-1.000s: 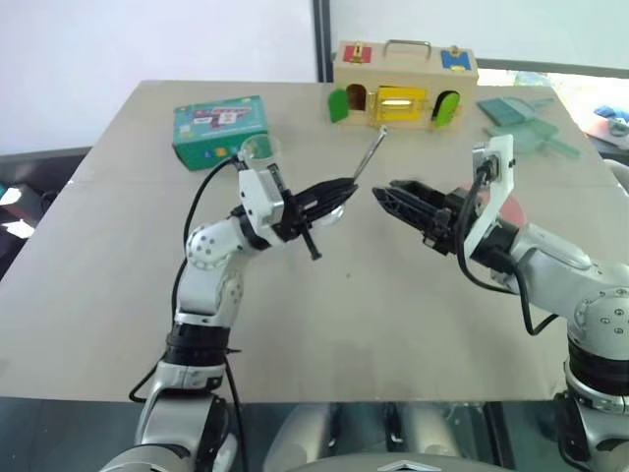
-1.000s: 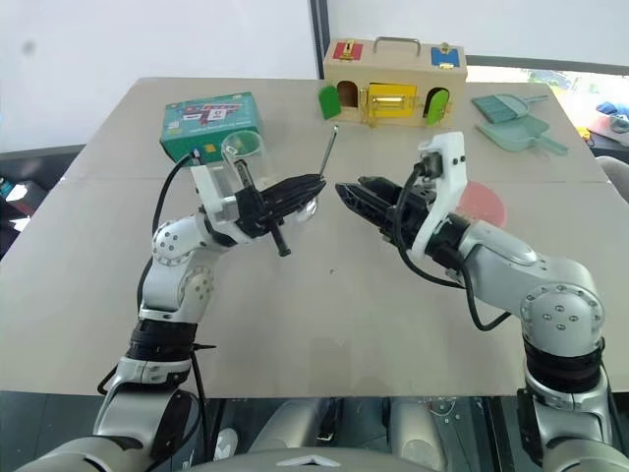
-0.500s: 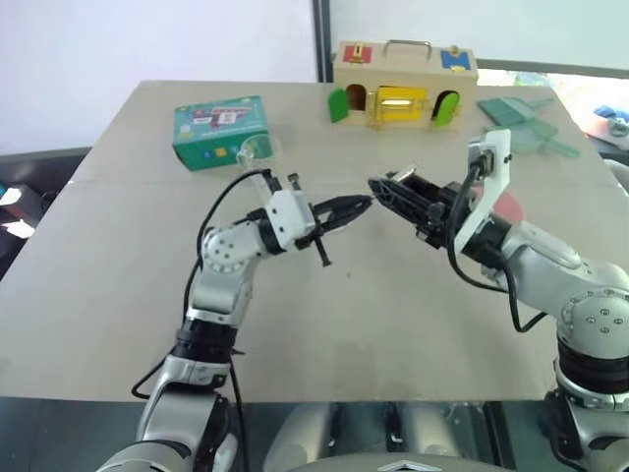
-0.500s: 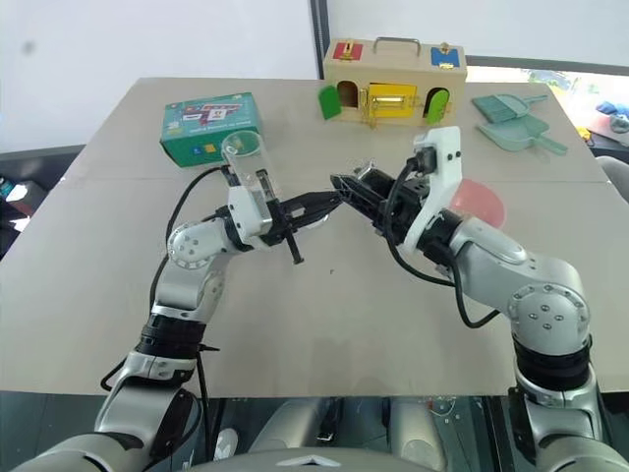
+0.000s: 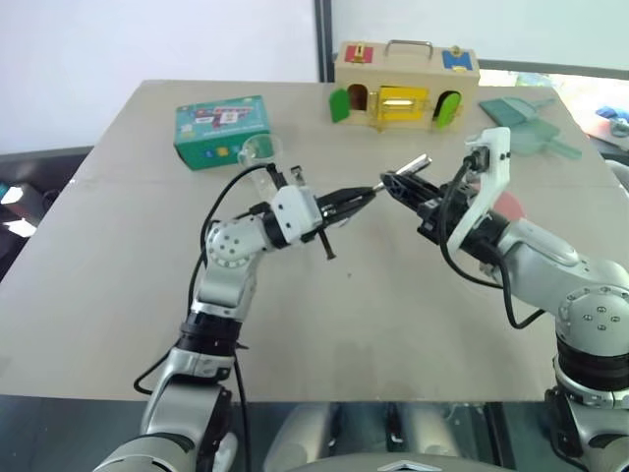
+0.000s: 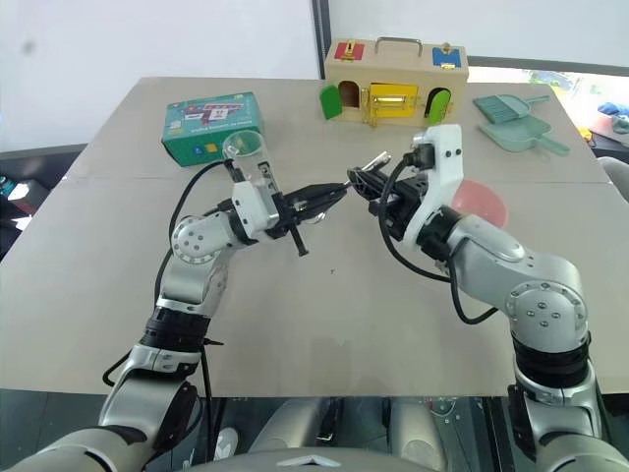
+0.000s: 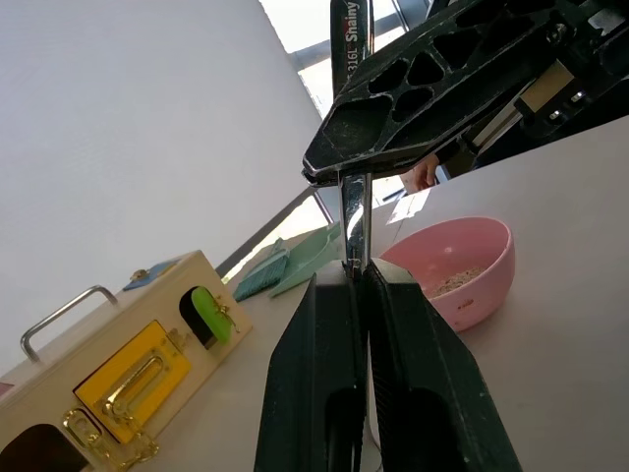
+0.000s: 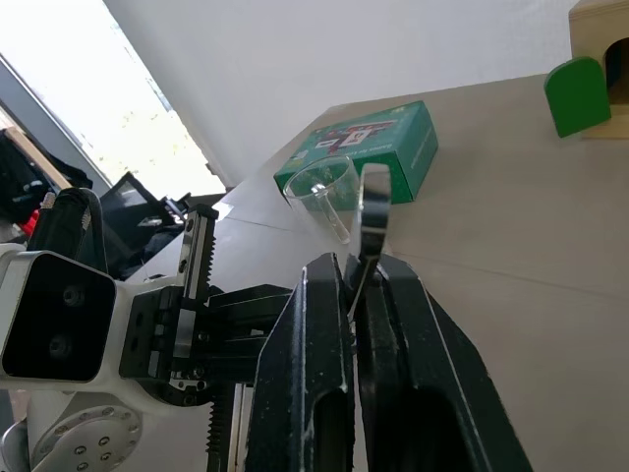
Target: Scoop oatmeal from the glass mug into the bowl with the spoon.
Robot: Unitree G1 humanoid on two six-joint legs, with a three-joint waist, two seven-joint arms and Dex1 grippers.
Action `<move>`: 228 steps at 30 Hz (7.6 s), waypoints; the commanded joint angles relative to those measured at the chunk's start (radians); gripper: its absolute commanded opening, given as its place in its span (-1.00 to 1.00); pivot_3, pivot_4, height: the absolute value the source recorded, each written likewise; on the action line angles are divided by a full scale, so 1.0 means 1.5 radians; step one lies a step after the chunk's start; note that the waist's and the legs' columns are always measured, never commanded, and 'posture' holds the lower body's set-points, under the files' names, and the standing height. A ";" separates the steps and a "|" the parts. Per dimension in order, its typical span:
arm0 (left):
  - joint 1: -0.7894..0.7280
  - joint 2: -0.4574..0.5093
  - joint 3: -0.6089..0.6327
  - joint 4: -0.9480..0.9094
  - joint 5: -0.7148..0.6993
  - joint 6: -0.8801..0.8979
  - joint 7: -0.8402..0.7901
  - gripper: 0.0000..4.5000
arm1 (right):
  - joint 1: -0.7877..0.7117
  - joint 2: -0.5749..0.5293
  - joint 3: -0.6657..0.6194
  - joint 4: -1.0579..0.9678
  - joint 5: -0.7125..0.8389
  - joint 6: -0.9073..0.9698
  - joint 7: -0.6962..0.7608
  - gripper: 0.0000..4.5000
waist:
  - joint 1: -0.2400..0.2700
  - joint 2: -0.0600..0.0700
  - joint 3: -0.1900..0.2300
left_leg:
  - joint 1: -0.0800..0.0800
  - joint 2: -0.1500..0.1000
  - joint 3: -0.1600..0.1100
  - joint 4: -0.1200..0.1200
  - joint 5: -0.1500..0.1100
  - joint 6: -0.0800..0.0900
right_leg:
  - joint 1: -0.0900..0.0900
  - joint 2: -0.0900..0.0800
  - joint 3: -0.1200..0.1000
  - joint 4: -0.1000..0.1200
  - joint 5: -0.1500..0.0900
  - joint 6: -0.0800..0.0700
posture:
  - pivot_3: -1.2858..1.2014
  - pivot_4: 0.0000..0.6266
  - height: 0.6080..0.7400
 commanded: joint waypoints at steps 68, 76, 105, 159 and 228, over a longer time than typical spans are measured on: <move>-0.268 0.101 0.198 0.535 0.034 0.010 0.089 -0.99 | 0.043 0.007 -0.107 -0.046 -0.049 -0.028 -0.020 -1.00 | -0.012 -0.003 0.000 | -0.004 -0.002 0.001 0.002 0.000 -0.001 | -0.006 -0.002 0.001 0.008 0.000 0.000 | 0.03 -0.52 1.00; -0.253 0.016 0.143 0.442 0.051 -0.001 0.126 -0.99 | -0.106 -0.071 -0.169 -0.021 0.102 -0.057 -0.118 -1.00 | -0.017 -0.003 0.000 | -0.004 -0.002 0.001 0.002 0.001 -0.001 | -0.007 -0.002 0.001 0.008 0.000 0.000 | 0.03 -0.52 1.00; -0.275 -0.062 0.031 0.413 0.153 -0.115 0.224 -0.99 | -0.192 -0.127 0.099 0.117 -0.290 0.028 0.118 -1.00 | -0.014 -0.003 0.000 | -0.005 -0.002 0.002 0.003 0.001 0.000 | -0.007 -0.002 0.002 0.008 0.000 0.000 | 0.03 -0.52 1.00; -0.018 -0.069 0.058 0.064 0.021 0.306 0.256 -0.98 | -0.190 -0.102 0.147 0.079 -0.461 0.133 0.449 -1.00 | -0.014 -0.003 -0.001 | -0.014 -0.002 0.001 0.012 0.001 0.000 | -0.014 -0.002 0.000 0.012 0.000 0.000 | 0.03 -0.52 1.00; -0.521 -0.238 0.019 0.730 0.214 -0.129 0.371 -0.98 | -0.342 0.120 -0.665 0.229 -0.320 0.483 0.047 -1.00 | -0.015 -0.002 -0.001 | -0.015 -0.003 0.003 0.012 0.000 0.000 | -0.017 -0.003 0.003 0.017 0.000 0.000 | 0.03 -0.52 1.00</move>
